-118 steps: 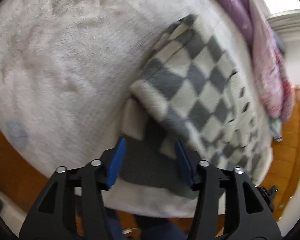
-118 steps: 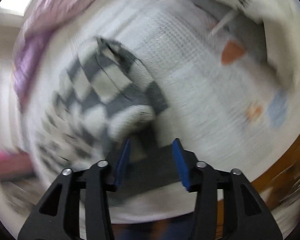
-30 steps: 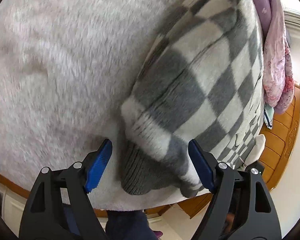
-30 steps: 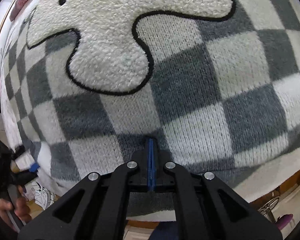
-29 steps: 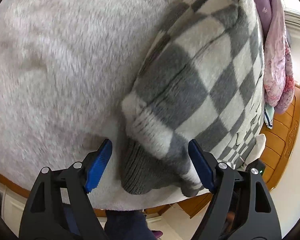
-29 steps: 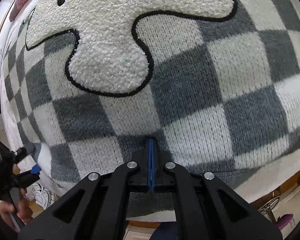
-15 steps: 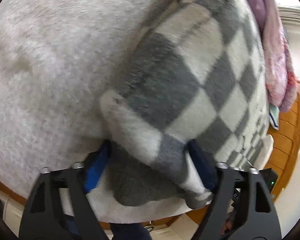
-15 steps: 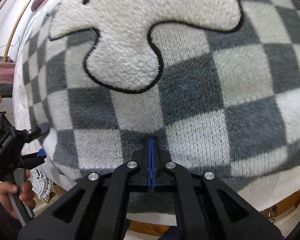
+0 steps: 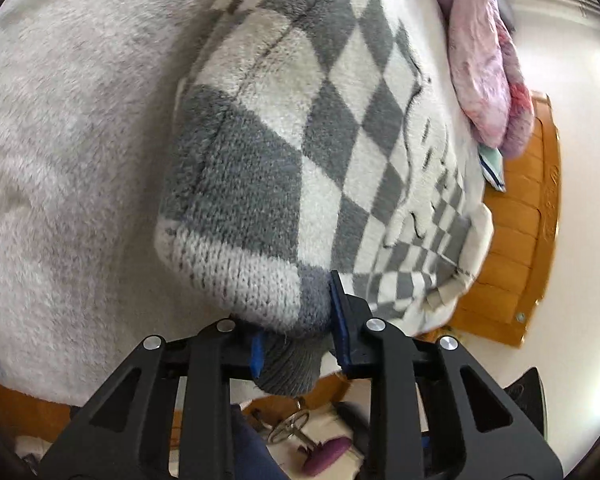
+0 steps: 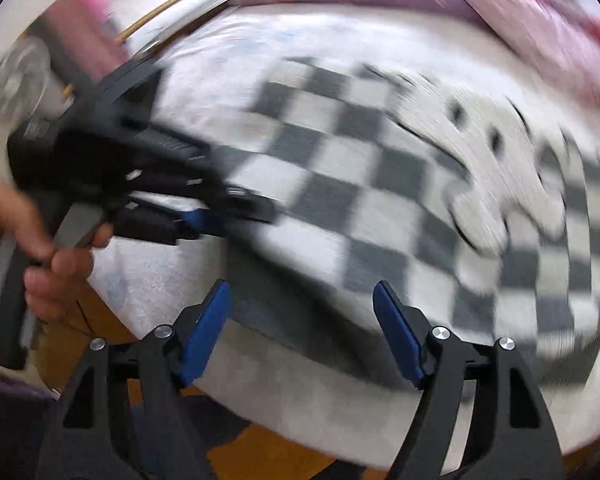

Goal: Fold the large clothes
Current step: 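Grasp the folded cardigan edge with both tools and lift it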

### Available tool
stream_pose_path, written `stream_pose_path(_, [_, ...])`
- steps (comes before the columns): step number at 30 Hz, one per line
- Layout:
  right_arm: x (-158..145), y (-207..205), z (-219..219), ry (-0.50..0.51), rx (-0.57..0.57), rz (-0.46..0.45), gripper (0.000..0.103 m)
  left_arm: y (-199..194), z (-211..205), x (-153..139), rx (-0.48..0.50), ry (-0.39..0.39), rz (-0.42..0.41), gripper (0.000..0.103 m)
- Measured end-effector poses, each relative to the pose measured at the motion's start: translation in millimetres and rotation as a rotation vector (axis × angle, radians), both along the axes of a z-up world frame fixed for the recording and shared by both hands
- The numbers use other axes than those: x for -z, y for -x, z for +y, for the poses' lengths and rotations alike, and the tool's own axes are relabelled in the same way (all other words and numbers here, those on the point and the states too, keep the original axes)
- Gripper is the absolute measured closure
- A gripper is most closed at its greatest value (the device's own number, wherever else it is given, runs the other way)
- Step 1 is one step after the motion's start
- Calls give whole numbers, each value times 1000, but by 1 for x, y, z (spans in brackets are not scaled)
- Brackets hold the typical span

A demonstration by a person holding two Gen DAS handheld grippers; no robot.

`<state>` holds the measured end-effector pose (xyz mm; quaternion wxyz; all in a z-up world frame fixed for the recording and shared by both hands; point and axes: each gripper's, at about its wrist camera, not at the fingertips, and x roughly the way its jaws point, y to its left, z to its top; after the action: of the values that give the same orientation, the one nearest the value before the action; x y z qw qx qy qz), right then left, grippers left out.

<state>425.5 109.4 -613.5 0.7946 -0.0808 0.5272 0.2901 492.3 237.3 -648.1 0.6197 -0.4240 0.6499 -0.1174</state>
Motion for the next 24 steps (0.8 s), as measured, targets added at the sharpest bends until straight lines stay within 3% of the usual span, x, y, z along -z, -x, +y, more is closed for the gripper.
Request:
stream_pose_path(6, [37, 4, 48, 132, -151, -108, 31, -1, 11, 5, -8, 85, 27, 78])
stream_pose_path(10, [59, -6, 65, 190, -151, -138, 31, 1, 19, 10, -11, 110, 33, 78])
stream_pose_path(12, [69, -12, 65, 231, -135, -148, 41, 3, 24, 12, -20, 117, 35, 77])
stream_pose_path(13, [72, -14, 64, 227, -126, -138, 55, 3, 26, 13, -28, 109, 41, 76])
stream_pose_path(14, [74, -19, 60, 226, -103, -113, 68, 3, 30, 14, -37, 105, 50, 71])
stream_pose_path(16, [75, -25, 58, 191, -67, -75, 72, 0, 33, 15, -41, 113, 59, 52])
stream_pose_path(17, [72, -28, 52, 153, -39, -45, 73, -5, 37, 13, -46, 56, 59, 41])
stream_pose_path(19, [66, -30, 45, 113, -18, -28, 74, -14, 45, 10, -73, -1, 42, 40])
stream_pose_path(21, [59, -32, 37, 85, -1, -13, 75, -22, 49, 14, -108, -15, 66, 30])
stream_pose_path(24, [50, -34, 23, 21, 33, 9, 75, -42, 51, 17, -121, -74, 32, 30])
